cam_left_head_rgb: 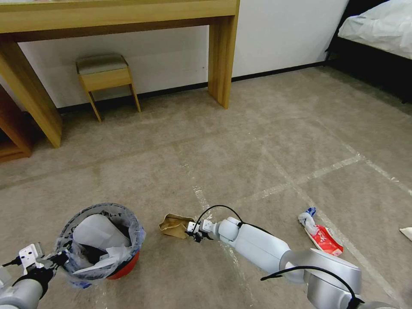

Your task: Pick up the trash bin and place the garbage on the floor into it.

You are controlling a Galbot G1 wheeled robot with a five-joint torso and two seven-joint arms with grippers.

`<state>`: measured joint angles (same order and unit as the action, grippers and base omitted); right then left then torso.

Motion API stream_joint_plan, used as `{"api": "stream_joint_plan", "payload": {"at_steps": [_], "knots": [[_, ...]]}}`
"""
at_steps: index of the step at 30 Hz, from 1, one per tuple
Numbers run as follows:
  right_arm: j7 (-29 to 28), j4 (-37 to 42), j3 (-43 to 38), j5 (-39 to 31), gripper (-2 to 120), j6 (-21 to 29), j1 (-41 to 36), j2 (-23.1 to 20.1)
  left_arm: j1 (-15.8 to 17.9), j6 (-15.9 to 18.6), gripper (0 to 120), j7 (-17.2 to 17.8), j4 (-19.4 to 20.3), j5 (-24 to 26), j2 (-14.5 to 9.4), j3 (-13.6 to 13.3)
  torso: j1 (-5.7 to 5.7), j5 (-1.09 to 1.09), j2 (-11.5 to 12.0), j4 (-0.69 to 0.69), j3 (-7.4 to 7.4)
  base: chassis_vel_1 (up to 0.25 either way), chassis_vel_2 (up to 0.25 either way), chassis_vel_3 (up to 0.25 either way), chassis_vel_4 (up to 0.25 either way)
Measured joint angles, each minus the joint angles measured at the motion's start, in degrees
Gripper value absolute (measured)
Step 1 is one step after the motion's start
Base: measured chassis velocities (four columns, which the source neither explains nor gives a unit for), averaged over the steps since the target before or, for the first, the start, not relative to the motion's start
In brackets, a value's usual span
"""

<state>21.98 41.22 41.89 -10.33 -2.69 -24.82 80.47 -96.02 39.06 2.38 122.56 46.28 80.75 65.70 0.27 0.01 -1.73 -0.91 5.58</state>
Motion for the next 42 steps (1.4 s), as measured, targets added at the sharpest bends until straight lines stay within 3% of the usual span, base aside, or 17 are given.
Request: {"api": "stream_joint_plan", "payload": {"at_steps": [9, 14, 22, 33, 42], "knots": [[-2.3, 6.7, -3.1, -3.5, 0, 0.9, -1.2, -2.8, -0.1, 0.1, 1, 0.1, 0.1, -0.1, 0.1, 0.0, 0.0, 0.0, 0.0, 0.0, 0.0, 0.0, 0.0, 0.0, 0.0], [-5.8, 18.0, -6.7, -11.2, 0, 5.8, -1.8, -6.2, -0.2, 0.4, 1, 0.2, -0.1, -0.3, -0.1, 0.2, 0.0, -0.01, 0.0, 0.0, 0.0, 0.0, 0.0, 0.0, 0.0], [-6.8, 28.7, -12.1, -15.8, 0, 6.0, 0.3, -9.8, 0.0, 0.9, 1, 0.6, 0.1, 0.3, -0.5, 0.4, 0.0, 0.0, 0.0, 0.0, -0.01, 0.0, 0.0, 0.0, 0.0], [-9.4, 47.3, -19.1, -26.7, 0, 10.6, 5.3, -18.7, 0.4, 1.5, 1, 1.1, 0.8, 2.0, -1.9, 0.5, 0.0, 0.0, 0.0, -0.01, -0.01, 0.0, 0.0, 0.0, 0.0], [-11.4, 59.5, -17.1, -34.6, 0, 11.3, 4.7, -22.4, 0.6, 1.7, 1, 1.4, 1.1, 2.4, -2.1, 0.3, 0.0, 0.0, 0.0, -0.01, -0.01, 0.0, 0.0, 0.0, 0.0]]}}
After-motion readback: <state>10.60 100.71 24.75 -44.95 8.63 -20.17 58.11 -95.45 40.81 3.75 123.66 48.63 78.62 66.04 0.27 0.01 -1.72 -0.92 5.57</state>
